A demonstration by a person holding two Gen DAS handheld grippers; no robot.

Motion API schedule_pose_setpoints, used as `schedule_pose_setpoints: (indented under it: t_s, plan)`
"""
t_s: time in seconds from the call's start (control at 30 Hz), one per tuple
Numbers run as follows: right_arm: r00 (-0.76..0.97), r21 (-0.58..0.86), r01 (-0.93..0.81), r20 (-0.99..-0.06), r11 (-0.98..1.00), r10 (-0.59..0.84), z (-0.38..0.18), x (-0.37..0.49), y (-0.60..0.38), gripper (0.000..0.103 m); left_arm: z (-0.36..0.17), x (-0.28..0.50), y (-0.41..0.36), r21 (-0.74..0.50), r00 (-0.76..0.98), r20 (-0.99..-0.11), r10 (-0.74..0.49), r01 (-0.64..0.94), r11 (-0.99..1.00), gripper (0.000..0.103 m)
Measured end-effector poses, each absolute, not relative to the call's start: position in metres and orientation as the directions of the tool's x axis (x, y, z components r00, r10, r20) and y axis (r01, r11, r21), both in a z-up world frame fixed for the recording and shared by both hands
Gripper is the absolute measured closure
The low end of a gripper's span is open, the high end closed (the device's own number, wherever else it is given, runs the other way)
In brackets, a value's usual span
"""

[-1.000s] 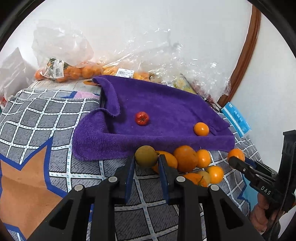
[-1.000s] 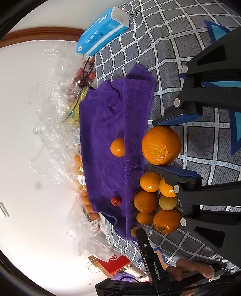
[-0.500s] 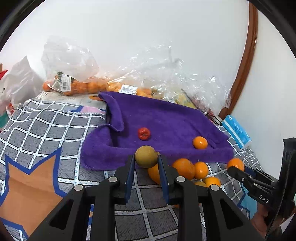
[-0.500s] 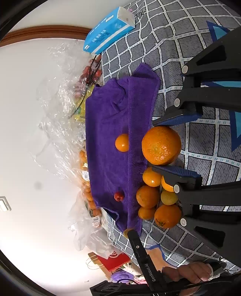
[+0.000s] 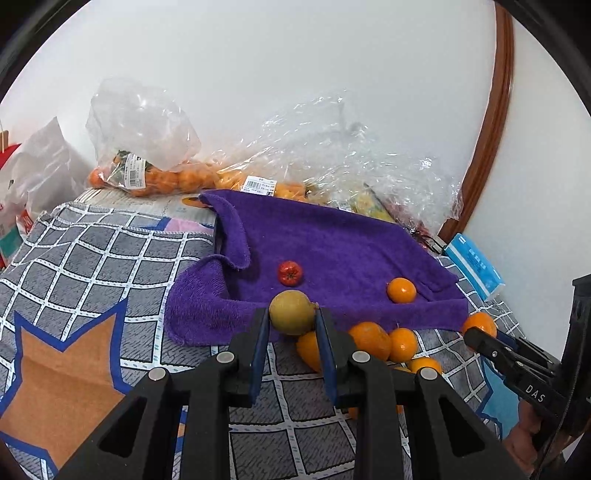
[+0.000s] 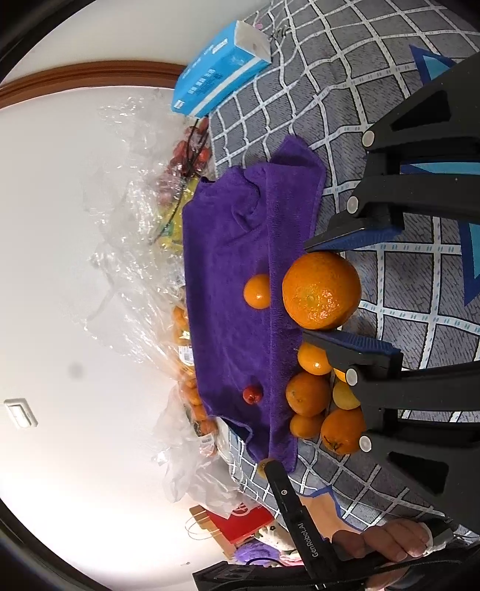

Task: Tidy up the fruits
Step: 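Lift the yellow-green fruit with the left tool while the right tool lifts the orange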

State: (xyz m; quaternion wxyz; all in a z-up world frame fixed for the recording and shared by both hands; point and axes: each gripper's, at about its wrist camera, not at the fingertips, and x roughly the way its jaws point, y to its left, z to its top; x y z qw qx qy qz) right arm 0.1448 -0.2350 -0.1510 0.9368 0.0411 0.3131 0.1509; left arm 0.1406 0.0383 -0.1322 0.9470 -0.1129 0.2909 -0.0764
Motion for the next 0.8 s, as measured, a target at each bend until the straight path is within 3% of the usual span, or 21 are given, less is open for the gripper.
schedule_pose_setpoints:
  t_s: [0.53,0.8]
  plan:
    - [0.792,0.189,-0.216,-0.54,0.958,0.285,-0.146,0.146,-0.245,0.062,-0.129,0.141,0.041,-0.241,0.838,-0.518,-0.174,0.052,0.969,0.078]
    - [0.802,0.204,-0.213,-0.523,0.955,0.29,-0.122,0.152,-0.255,0.062,-0.104,0.125,0.043,-0.225,0.85,-0.505,-0.151,0.04,0.974,0.078]
